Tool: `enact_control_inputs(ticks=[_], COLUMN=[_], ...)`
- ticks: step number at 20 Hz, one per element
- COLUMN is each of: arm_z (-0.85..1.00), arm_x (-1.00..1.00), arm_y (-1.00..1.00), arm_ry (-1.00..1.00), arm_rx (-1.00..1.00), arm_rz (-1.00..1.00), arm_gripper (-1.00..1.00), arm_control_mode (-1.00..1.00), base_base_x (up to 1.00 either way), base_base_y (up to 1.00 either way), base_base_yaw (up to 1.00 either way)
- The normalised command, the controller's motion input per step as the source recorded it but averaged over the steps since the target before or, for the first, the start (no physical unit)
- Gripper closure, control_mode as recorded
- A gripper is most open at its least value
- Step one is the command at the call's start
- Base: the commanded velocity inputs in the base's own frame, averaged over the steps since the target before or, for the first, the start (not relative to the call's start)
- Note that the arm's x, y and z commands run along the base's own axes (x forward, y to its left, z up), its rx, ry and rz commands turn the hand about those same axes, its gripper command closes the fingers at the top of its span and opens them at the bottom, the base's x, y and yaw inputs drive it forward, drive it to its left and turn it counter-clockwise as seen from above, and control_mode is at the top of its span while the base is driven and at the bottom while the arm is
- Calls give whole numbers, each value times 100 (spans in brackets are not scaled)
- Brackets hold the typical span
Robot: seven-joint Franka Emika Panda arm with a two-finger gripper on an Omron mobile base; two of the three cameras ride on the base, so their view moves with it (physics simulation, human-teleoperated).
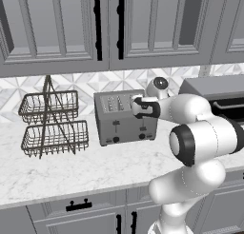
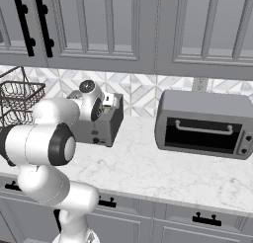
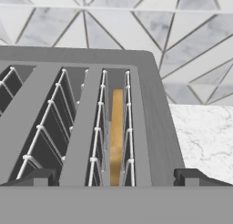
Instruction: Start the toaster. Once the lever pops up, take the bread to the plate on the dining counter.
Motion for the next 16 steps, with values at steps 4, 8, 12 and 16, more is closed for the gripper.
enact_control_inputs(ticks=[4, 8, 12, 16], arm_z=[0, 0, 0, 0], arm_x=[0, 0, 0, 0], arm_y=[0, 0, 0, 0], arm_ry=[0, 0, 0, 0], arm_rx=[0, 0, 0, 0], arm_rz=[0, 0, 0, 0], arm_gripper=[-100, -100, -100, -100], arm_control_mode=[-100, -100, -100, -100], base_base_x=[0, 0, 0, 0], base_base_y=[0, 0, 0, 0], base_base_yaw=[0, 0, 0, 0])
